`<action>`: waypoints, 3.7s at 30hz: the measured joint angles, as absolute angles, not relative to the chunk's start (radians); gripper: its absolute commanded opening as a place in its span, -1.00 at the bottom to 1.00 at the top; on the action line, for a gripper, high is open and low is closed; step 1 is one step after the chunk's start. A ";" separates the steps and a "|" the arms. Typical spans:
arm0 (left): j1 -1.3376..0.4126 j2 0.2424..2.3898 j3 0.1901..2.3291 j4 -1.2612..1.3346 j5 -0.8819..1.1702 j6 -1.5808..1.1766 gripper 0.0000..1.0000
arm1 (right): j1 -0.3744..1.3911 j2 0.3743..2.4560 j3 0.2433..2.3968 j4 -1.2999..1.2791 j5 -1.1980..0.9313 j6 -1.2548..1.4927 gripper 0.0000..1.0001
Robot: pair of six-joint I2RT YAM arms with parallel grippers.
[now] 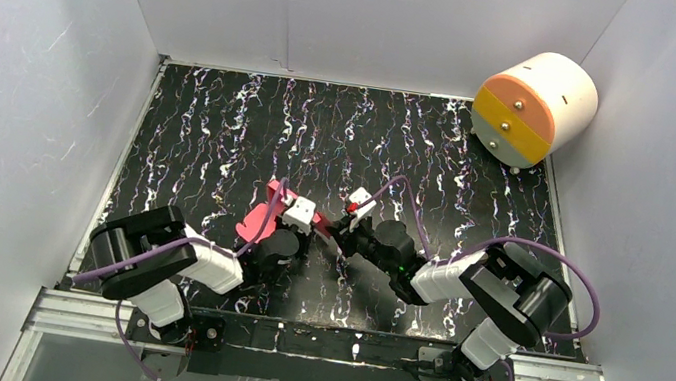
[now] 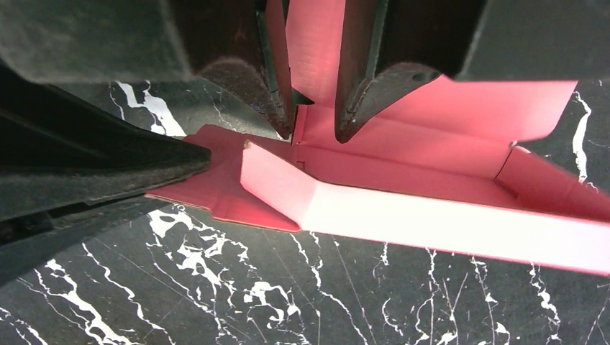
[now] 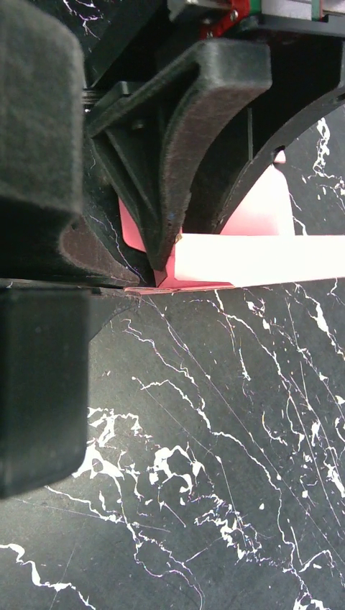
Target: Fold the paper box
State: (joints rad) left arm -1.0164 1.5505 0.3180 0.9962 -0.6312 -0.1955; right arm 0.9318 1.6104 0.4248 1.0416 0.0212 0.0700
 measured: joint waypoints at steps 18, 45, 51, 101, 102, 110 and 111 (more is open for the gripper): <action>-0.912 1.537 0.244 1.018 -0.488 -0.387 -0.56 | 0.932 1.597 0.421 1.040 -0.011 0.047 -0.47; -0.741 0.973 0.213 0.638 -0.388 -0.530 0.39 | 0.856 1.589 0.498 0.934 -0.189 0.009 0.14; -0.631 0.917 0.308 0.452 -0.401 -0.599 0.47 | 0.887 1.670 0.507 1.000 -0.136 0.056 0.12; -0.153 1.399 0.524 0.497 0.224 -0.757 0.14 | 0.901 1.837 0.641 1.087 -0.047 0.173 -0.49; -0.153 1.399 0.523 0.498 0.229 -0.763 0.13 | 0.901 1.837 0.641 1.081 -0.045 0.171 -0.53; -0.154 1.369 0.493 0.505 0.261 -0.797 0.01 | 0.906 1.838 0.671 1.020 -0.012 0.125 -0.72; -0.154 1.365 0.488 0.509 0.262 -0.801 0.00 | 0.907 1.838 0.678 1.010 -0.004 0.117 -0.75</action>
